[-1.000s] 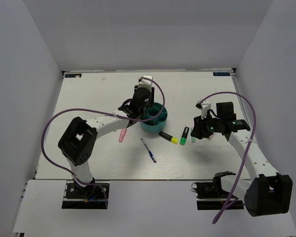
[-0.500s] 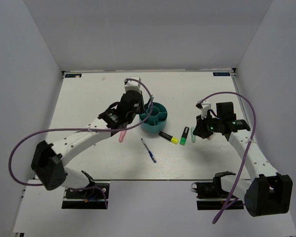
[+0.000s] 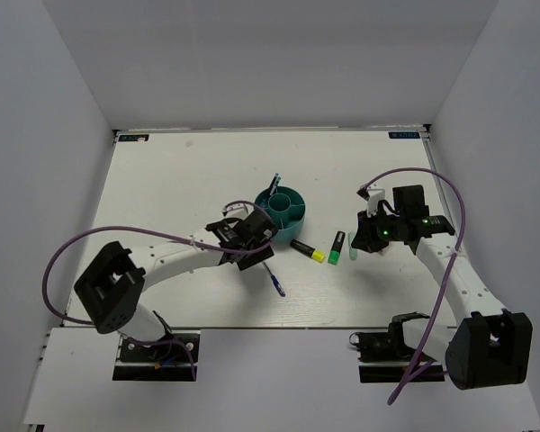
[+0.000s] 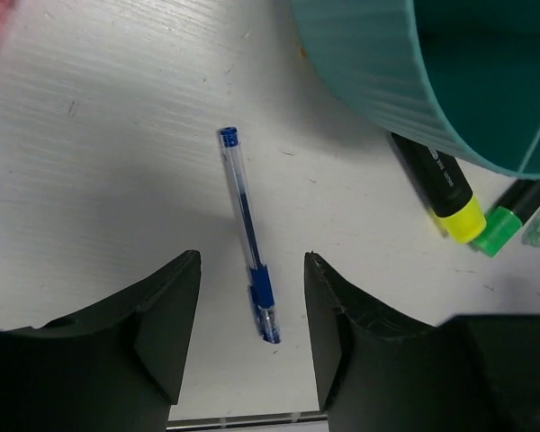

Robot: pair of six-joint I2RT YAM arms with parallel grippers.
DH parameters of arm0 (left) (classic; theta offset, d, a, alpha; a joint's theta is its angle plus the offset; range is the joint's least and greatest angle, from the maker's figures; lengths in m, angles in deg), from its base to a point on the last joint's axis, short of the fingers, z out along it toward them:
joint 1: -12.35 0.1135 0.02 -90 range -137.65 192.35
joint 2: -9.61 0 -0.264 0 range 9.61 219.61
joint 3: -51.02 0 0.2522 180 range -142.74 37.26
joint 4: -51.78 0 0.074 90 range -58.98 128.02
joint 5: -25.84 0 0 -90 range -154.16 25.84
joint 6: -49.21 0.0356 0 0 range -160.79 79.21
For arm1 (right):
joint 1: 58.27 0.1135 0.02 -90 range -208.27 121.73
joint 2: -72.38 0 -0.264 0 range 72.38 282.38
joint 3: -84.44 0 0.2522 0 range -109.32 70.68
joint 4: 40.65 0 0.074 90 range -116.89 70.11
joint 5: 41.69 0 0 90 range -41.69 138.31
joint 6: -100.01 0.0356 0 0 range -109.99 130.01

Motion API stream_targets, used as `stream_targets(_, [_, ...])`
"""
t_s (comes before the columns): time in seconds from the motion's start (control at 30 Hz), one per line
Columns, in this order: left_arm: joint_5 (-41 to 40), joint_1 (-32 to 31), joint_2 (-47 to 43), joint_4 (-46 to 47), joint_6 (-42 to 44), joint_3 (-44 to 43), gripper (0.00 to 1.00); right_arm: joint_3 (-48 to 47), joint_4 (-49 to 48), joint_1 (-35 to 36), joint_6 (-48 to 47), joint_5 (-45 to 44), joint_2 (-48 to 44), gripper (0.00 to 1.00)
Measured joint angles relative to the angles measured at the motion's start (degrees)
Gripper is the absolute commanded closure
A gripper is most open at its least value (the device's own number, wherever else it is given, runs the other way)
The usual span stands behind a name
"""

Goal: Sort the stationery into containers
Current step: Pick up the pen from the center of the board.

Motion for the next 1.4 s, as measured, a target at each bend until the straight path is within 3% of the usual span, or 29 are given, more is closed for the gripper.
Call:
stream_targets(0.43, [1.0,-0.1,9.9,0.4,-7.1,-1.6,0.47,0.0,-0.1,0.0,0.9,-2.0,-0.3,0.89])
stream_targets(0.73, [0.9,-0.7,15.1,-2.7,-7.5,-7.7,0.50,0.0,-0.1,0.0,0.9,-3.0,-2.1,0.89])
stream_targets(1.33, [2.9,-0.9,16.7,-14.0,-4.9,-9.8,0.60,0.0,-0.5,0.0,1.1,-3.4,-5.2,0.89])
stream_targets(1.4, [3.0,-1.0,16.7,-14.7,-4.5,-9.7,0.69,0.0,-0.6,0.0,1.1,-3.3,-5.6,0.89])
